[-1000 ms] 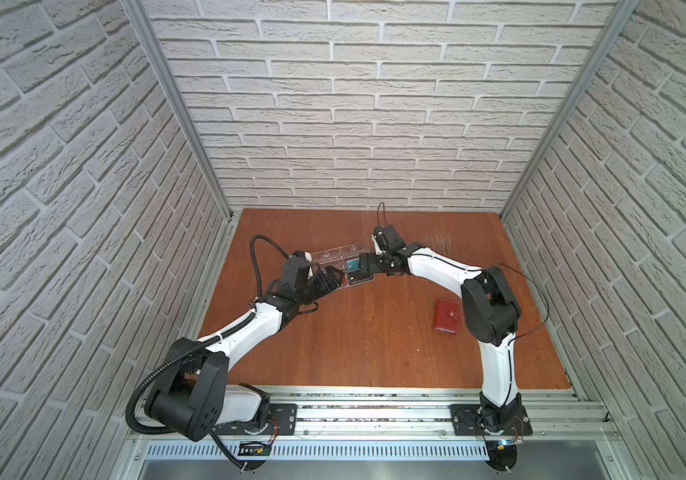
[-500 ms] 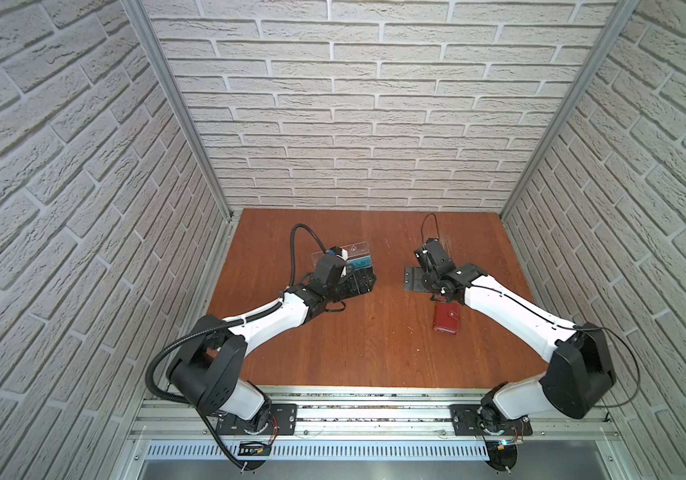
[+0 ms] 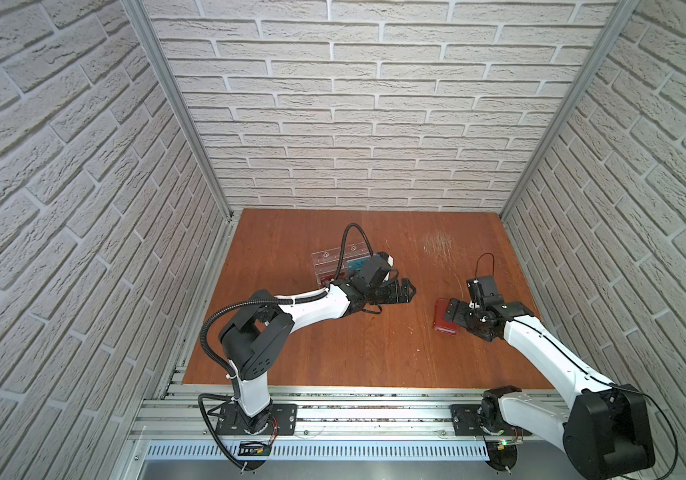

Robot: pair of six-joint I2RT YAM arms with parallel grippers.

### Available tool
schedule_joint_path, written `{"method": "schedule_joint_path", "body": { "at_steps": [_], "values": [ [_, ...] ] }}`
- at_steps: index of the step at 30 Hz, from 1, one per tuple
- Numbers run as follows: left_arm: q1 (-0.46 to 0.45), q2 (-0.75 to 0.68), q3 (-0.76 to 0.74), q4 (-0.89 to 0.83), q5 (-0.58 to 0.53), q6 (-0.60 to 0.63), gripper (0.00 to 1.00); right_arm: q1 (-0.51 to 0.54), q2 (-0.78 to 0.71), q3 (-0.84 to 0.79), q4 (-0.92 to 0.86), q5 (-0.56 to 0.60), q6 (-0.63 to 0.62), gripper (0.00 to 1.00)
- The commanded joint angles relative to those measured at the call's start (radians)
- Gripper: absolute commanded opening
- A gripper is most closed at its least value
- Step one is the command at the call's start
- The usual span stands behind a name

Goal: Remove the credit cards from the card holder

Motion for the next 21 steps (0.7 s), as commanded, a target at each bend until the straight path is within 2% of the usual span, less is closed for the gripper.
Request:
{"method": "schedule_joint_path", "body": {
  "at_steps": [1,8,18,21],
  "values": [
    [-0.012,0.039,0.015,0.015,-0.023,0.002,0.98,-0.058,0.025,-0.021,0.099,-0.121,-0.01,0.96],
    [-0.025,0.083,0.009,0.037,-0.023,-0.03,0.98,-0.113,0.136,-0.047,0.257,-0.237,-0.033,0.91],
    [-0.024,0.013,-0.055,0.045,-0.054,-0.013,0.98,-0.11,0.259,-0.032,0.352,-0.321,-0.065,0.85],
    [-0.025,-0.011,-0.082,0.054,-0.067,-0.012,0.98,-0.108,0.295,-0.03,0.375,-0.353,-0.064,0.8]
  ]
}}
